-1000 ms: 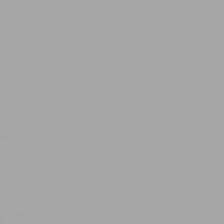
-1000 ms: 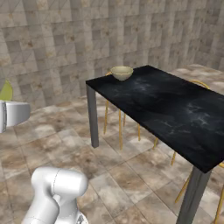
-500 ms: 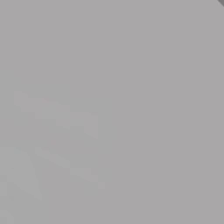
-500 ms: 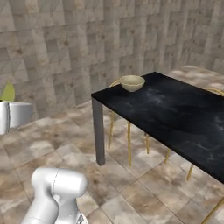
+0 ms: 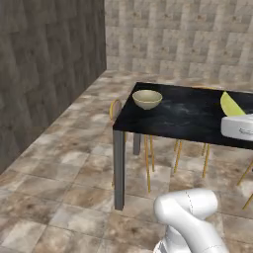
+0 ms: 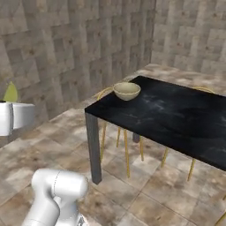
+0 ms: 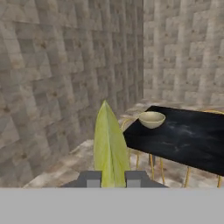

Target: There is a bowl on the dining counter. Grab a lemon wedge from the fridge and place it in the bowl. Then get the liquor bottle and glass cup from the cabinet and place them next to the bowl.

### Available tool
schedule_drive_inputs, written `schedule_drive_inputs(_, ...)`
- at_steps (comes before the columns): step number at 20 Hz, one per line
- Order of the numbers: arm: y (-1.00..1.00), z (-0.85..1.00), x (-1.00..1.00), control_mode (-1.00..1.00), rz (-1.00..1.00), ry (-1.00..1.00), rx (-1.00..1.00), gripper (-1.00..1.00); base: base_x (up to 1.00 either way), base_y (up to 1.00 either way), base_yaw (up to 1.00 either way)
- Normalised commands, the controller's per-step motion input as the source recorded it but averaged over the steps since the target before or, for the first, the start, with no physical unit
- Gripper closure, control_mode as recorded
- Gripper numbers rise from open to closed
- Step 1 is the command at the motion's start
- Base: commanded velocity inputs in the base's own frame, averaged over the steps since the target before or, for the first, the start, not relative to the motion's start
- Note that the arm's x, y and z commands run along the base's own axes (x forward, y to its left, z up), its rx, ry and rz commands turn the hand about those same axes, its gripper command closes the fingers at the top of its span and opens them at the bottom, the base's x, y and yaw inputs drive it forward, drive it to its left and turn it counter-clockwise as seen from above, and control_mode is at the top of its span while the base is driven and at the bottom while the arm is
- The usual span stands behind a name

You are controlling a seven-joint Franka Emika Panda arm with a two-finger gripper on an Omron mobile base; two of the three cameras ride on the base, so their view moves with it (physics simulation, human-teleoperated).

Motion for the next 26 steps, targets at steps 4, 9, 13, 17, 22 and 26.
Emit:
schedule_drive_inputs(4,0.0,0.0,0.0,1.0,0.0,0.0,0.0,1.0,0.78,0.85,-0.52)
schedule_drive_inputs(9,0.0,0.0,0.0,1.0,0.0,0.0,0.0,1.0,0.68,0.83,-0.55)
schedule_drive_inputs(13,0.0,0.0,0.0,1.0,0.0,0.0,0.0,1.0,0.54,0.82,-0.57)
schedule_drive_inputs(17,0.0,0.0,0.0,1.0,0.0,0.0,0.0,1.0,0.39,0.84,-0.57)
schedule_drive_inputs(22,0.0,0.0,0.0,1.0,0.0,0.0,0.0,1.0,0.2,0.9,-0.53)
schedule_drive_inputs(26,0.0,0.0,0.0,1.0,0.0,0.0,0.0,1.0,0.03,0.96,-0.49)
